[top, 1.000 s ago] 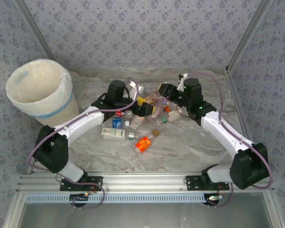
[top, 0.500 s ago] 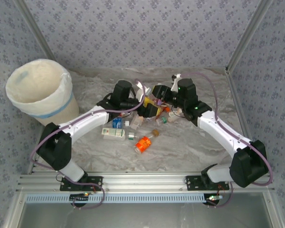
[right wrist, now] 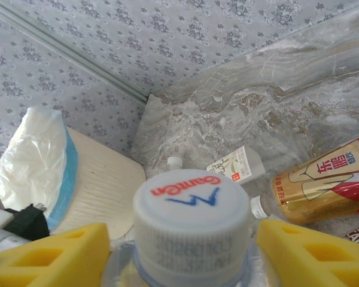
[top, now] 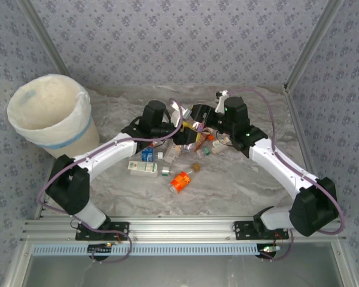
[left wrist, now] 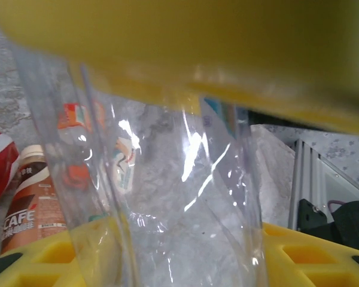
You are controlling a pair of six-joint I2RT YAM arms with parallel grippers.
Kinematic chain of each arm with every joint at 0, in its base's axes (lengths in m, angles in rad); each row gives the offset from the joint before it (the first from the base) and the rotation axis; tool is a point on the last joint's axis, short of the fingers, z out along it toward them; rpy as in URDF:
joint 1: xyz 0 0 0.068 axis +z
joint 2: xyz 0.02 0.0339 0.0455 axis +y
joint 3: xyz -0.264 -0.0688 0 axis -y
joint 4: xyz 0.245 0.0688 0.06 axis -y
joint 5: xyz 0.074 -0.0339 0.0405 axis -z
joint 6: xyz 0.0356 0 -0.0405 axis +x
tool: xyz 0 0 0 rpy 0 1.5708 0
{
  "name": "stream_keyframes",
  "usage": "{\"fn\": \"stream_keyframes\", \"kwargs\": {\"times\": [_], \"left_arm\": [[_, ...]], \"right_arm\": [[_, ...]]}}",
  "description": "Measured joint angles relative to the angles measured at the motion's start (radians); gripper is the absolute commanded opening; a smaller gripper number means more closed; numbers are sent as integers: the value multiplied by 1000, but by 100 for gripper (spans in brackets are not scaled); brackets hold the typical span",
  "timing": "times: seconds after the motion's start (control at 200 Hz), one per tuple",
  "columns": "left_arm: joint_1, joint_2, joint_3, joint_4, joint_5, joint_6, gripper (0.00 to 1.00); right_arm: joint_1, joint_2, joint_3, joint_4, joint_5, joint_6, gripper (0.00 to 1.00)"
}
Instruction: Put the plastic bottles in the bin
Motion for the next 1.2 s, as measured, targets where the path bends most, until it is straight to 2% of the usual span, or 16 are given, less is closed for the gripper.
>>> {"fn": "stream_keyframes", "kwargs": {"times": [0.135, 0.195, 0.3, 0.54, 0.71, 0.969, 1.109, 1.204], "left_arm": [[-1, -17, -6, -1, -51, 12, 24], [0, -27, -10, -4, -80, 13, 18], [2, -39, -13, -14, -122, 14, 0], [32, -104, -13, -79, -226, 24, 0], [91, -201, -1, -164, -368, 21, 0], [155, -304, 156, -312, -668, 25, 0], [172, -294, 303, -382, -883, 50, 0], [223, -262, 422, -422, -1001, 74, 0]], "right_arm": [[0, -33, 15, -46, 35, -27, 90], [0, -59, 15, -60, 61, -39, 99], [0, -115, 14, -77, 134, -49, 100], [-10, -237, -36, -118, 369, -34, 100], [-26, -255, -82, -168, 470, -9, 100], [-41, -255, -99, -205, 502, 21, 100], [-43, -254, -99, -204, 496, 26, 100], [-46, -247, -99, -204, 480, 26, 100]]}}
